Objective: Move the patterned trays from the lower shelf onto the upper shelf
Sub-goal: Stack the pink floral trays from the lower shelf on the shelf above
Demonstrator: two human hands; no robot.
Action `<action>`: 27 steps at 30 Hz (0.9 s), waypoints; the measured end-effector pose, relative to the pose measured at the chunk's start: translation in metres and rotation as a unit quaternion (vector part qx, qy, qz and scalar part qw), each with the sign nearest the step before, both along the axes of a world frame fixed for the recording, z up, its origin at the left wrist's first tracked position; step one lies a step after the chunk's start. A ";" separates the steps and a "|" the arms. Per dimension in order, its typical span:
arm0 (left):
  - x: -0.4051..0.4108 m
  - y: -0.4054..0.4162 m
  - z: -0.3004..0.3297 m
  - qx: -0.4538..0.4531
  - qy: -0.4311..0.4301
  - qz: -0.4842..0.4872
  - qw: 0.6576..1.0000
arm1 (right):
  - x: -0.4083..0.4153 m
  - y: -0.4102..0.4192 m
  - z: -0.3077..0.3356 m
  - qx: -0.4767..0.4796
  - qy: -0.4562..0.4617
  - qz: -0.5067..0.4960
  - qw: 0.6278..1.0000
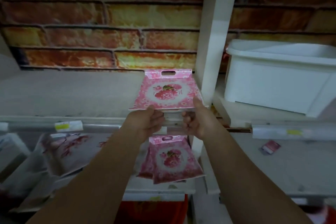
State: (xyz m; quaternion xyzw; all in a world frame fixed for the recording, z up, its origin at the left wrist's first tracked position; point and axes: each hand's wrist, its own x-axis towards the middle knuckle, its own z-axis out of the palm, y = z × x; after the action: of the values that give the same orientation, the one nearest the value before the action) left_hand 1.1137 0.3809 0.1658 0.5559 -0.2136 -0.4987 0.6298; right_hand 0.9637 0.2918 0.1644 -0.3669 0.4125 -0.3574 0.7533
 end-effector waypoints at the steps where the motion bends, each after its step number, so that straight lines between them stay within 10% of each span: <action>1: 0.003 -0.003 0.001 0.000 -0.004 -0.007 1.000 | 0.000 0.000 0.001 -0.005 0.034 0.011 0.999; 27: 0.008 -0.076 0.020 0.075 0.053 -0.032 0.995 | 0.027 -0.046 0.013 -0.019 0.078 0.007 0.997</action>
State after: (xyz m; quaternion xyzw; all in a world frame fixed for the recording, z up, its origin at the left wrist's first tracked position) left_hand 1.1219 0.3053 0.1860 0.5677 -0.1598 -0.5619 0.5800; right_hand 0.9902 0.2457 0.1771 -0.4114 0.4606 -0.3299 0.7140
